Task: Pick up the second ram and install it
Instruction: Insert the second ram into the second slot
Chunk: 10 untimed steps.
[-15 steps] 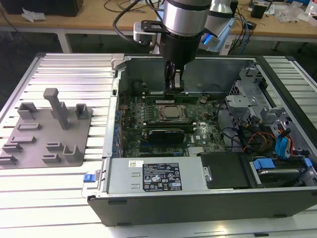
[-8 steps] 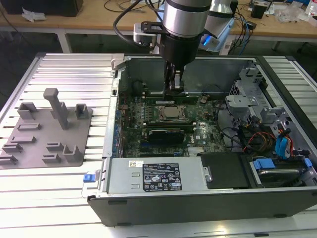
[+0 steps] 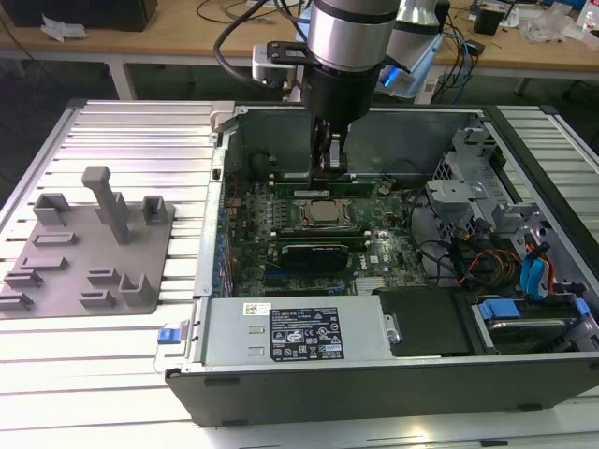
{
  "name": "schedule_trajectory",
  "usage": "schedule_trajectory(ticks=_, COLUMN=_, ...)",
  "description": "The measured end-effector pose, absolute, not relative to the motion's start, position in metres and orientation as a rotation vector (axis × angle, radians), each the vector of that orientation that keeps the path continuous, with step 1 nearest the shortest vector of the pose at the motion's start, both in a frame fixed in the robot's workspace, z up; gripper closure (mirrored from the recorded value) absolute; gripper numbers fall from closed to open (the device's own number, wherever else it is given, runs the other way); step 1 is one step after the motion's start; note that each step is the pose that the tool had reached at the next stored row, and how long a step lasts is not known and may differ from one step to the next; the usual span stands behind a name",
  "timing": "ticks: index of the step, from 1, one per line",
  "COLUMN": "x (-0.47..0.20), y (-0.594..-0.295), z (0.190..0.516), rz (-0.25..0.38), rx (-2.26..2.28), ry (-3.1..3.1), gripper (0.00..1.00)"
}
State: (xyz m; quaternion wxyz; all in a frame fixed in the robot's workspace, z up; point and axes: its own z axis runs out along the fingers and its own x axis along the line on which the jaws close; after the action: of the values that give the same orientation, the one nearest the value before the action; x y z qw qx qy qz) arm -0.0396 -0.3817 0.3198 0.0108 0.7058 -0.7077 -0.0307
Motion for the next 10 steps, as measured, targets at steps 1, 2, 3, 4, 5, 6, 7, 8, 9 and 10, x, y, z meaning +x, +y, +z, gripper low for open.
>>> schedule_trajectory(ticks=1, x=-0.04, y=-0.383, z=0.319, rz=-0.096, rx=2.202, ry=-2.208, gripper=0.91)
schedule_trajectory(ticks=2, x=-0.04, y=-0.383, z=0.317, rz=-0.096, rx=2.202, ry=-2.208, gripper=0.91)
schedule_trajectory(ticks=3, x=-0.04, y=-0.383, z=0.316, rz=-0.096, rx=2.202, ry=-2.208, gripper=0.91)
schedule_trajectory(ticks=4, x=-0.04, y=-0.383, z=0.315, rz=-0.095, rx=2.202, ry=-2.208, gripper=0.91)
schedule_trajectory(ticks=5, x=-0.04, y=-0.383, z=0.314, rz=-0.096, rx=2.202, ry=-2.208, gripper=0.91)
schedule_trajectory(ticks=6, x=-0.04, y=-0.383, z=0.312, rz=-0.095, rx=2.202, ry=-2.208, gripper=0.91)
schedule_trajectory(ticks=7, x=-0.04, y=-0.383, z=0.311, rz=-0.095, rx=2.202, ry=-2.208, gripper=0.91)
schedule_trajectory(ticks=8, x=-0.04, y=-0.383, z=0.31, rz=-0.095, rx=2.202, ry=-2.208, gripper=0.91)
schedule_trajectory(ticks=9, x=-0.04, y=-0.383, z=0.308, rz=-0.095, rx=2.202, ry=-2.208, gripper=0.91)
schedule_trajectory(ticks=10, x=-0.04, y=-0.383, z=0.307, rz=-0.095, rx=2.202, ry=-2.208, gripper=0.91)
